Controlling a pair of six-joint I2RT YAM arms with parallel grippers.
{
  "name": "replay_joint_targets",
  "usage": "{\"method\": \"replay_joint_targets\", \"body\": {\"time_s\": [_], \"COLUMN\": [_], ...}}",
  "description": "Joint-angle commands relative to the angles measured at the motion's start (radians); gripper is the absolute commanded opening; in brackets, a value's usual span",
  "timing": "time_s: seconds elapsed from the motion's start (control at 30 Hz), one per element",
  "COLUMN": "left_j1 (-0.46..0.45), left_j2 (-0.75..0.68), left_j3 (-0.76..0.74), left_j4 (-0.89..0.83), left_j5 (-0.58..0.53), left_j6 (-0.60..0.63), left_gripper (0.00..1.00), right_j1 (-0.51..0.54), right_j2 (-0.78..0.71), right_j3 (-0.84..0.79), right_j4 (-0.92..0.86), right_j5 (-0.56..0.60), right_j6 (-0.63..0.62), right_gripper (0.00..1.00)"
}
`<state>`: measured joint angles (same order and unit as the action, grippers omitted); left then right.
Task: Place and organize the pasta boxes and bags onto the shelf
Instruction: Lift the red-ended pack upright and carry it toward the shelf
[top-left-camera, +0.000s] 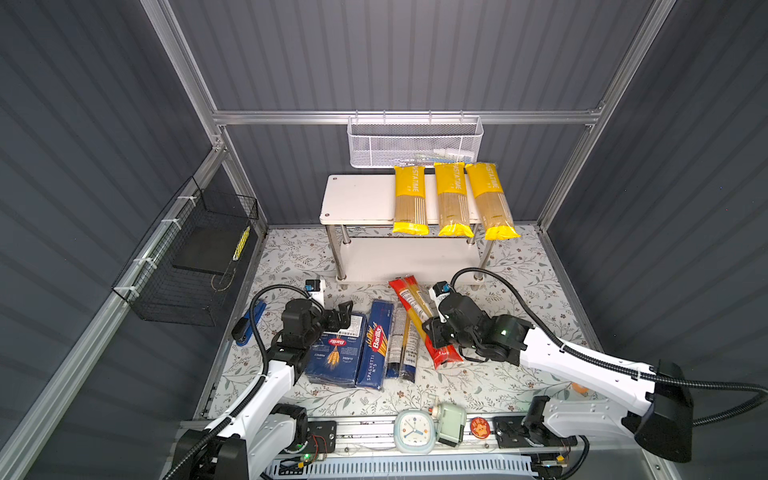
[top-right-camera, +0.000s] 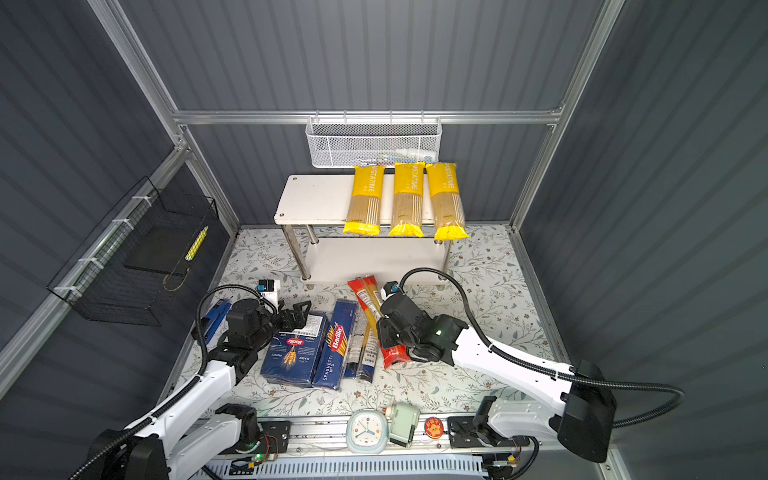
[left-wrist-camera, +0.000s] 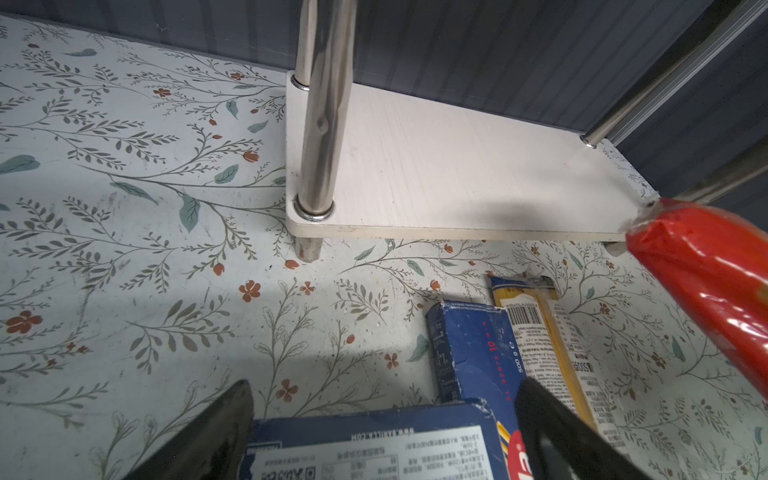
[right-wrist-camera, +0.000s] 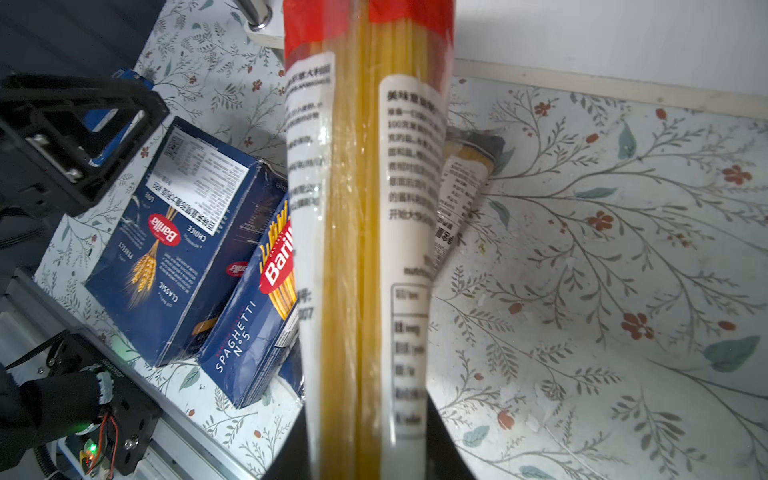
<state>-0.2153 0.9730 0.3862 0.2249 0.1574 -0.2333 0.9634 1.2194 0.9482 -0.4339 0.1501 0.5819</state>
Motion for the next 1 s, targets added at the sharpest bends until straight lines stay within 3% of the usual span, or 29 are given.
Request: {"method": "replay_joint_targets", "body": {"time_s": [0.0, 0.4, 0.97], "left_j1": [-0.004, -0.004, -0.004], "left_j2": [-0.003, 0.003, 0.003], "left_j3": [0.019, 0.017, 0.021], "left_j4": [0.003, 0.009, 0.003], "left_j5": [0.000, 0.001, 0.002], "left_j6": [0.003, -0.001, 0.003], "left_gripper": [0.99, 0.99, 0.99], "right_j1": [0.026, 0.094, 0.124], "right_j2": [0.004, 0.103, 0.220], "right_j3": [0.106, 0.323, 0.539], "right_j4": [0.052, -0.026, 0.035], "right_j5": [0.049, 0.071, 0.048], "right_j6": [-0.036, -0.063, -0.111], "right_gripper": [0.24, 0.25, 0.25]}}
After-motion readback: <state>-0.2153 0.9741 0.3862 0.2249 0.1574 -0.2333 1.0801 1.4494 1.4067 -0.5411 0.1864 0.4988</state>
